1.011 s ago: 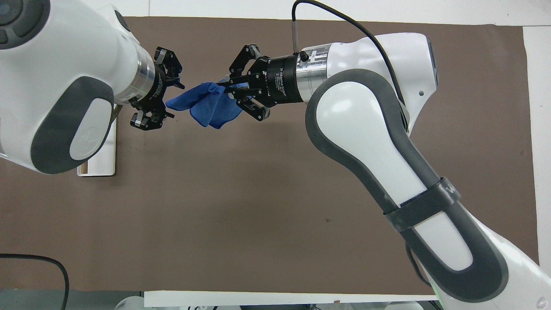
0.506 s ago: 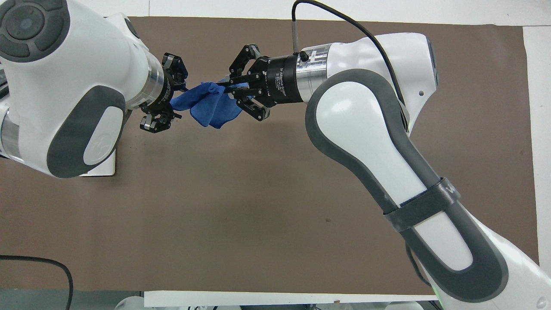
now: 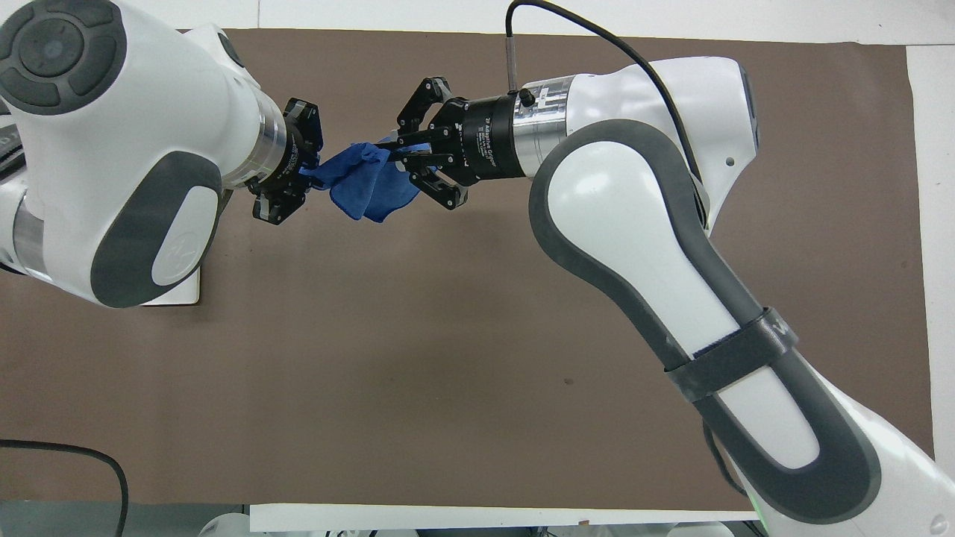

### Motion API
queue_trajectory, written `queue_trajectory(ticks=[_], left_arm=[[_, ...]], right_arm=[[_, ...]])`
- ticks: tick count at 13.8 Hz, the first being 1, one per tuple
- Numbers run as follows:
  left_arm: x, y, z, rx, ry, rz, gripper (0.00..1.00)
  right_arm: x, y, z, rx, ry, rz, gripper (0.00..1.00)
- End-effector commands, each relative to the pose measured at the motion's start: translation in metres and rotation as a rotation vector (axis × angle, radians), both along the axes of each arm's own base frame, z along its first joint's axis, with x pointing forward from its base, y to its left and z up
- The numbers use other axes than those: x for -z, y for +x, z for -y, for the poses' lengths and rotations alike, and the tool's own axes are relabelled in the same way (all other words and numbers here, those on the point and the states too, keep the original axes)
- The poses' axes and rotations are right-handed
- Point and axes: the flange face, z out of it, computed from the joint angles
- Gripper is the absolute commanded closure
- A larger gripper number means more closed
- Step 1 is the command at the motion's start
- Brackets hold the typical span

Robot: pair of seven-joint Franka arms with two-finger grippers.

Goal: Right arm passes towel to left arm to hang
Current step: 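Grasp the towel with the left gripper beside the right gripper, then open the right gripper and withdraw it while the left gripper holds the towel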

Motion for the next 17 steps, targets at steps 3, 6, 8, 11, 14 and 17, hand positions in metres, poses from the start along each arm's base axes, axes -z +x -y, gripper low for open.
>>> queue_trajectory(ticks=[3,6,8,11,14,17], left_arm=[[-0.021,0.007,-0.003,-0.014,-0.025,0.047,1.00],[-0.022,0.011,-0.004,-0.017,-0.026,0.052,1.00],[-0.022,0.011,-0.004,-0.017,-0.026,0.052,1.00],[-0.025,0.012,-0.004,-0.019,-0.028,0.058,1.00],[-0.036,0.014,-0.005,-0.020,-0.039,0.078,1.00],[-0.033,0.009,-0.002,0.031,0.094,0.119,1.00]], right_arm=[[0.001,-0.001,0.000,0.015,0.007,0.004,1.00],[0.001,-0.001,0.000,0.015,0.007,0.004,0.72],[0.001,-0.001,0.000,-0.007,-0.006,0.038,0.00],[0.004,0.002,0.007,-0.045,-0.022,0.108,0.00],[0.025,0.014,0.051,-0.133,-0.200,0.236,0.00],[0.049,0.025,0.120,-0.295,-0.422,0.372,0.00]])
